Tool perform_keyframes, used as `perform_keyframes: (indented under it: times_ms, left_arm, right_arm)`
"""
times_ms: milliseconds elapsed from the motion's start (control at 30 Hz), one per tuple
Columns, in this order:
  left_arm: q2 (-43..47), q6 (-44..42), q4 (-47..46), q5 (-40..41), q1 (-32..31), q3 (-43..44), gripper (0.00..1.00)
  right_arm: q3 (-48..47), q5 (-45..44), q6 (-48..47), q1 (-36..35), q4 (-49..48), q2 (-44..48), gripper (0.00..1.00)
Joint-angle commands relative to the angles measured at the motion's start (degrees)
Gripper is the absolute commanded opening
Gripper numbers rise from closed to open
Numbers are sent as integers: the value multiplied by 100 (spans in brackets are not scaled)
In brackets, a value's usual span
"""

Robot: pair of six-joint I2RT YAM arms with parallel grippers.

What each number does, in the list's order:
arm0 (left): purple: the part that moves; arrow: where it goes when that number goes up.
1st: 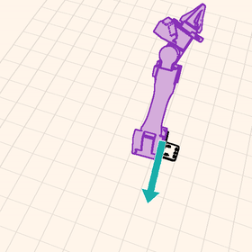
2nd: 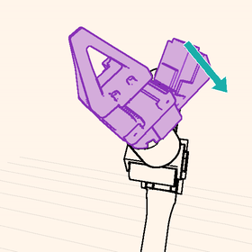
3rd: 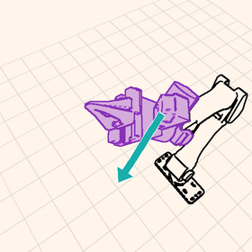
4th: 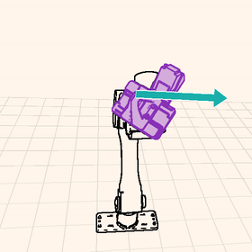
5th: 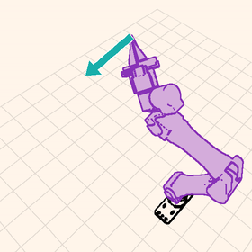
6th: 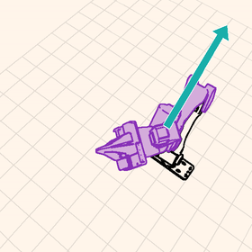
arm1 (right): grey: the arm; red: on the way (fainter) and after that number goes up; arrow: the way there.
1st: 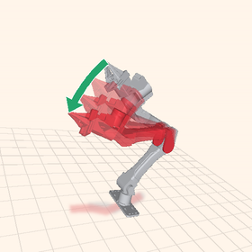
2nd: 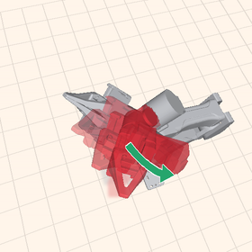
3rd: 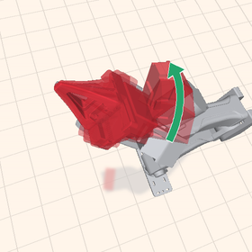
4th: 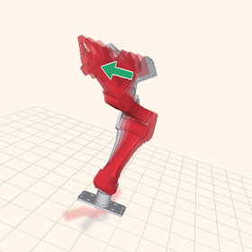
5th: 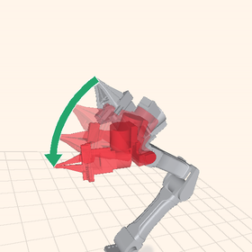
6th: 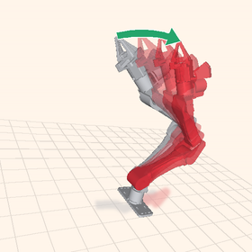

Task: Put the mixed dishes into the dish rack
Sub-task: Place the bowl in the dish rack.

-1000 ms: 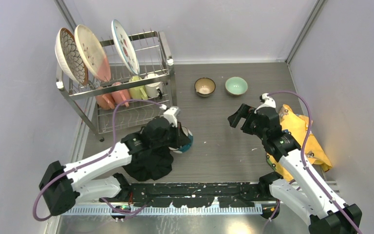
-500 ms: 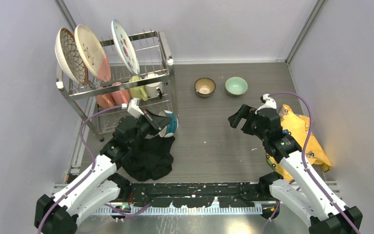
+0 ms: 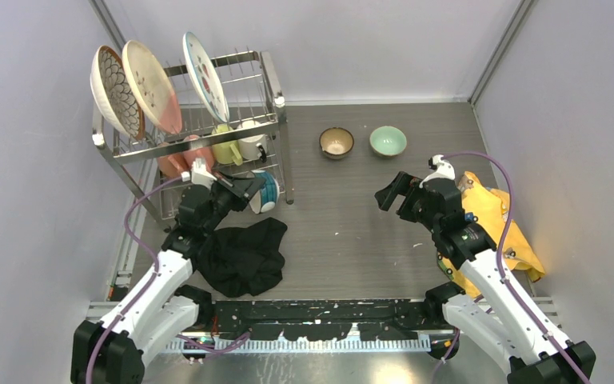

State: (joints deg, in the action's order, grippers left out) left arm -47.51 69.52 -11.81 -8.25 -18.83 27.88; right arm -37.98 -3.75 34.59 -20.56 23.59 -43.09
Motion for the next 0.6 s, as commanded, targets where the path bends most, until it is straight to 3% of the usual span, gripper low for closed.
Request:
perform_keyframes:
  times_ms: [0,333,567]
  left_arm:
    - [-14,452,-1312,-147,194,-178,0]
    - [-742,963,-2357,-614,889,-243,0]
    - [-1250,943,-2870,-724,942,-79,0]
  right_arm:
    - [24,-47,-31,15,-195,100,100]
    - [45,-37,-22,15,-191,132,100]
    - [62,-31,-22,16,-234,117,100]
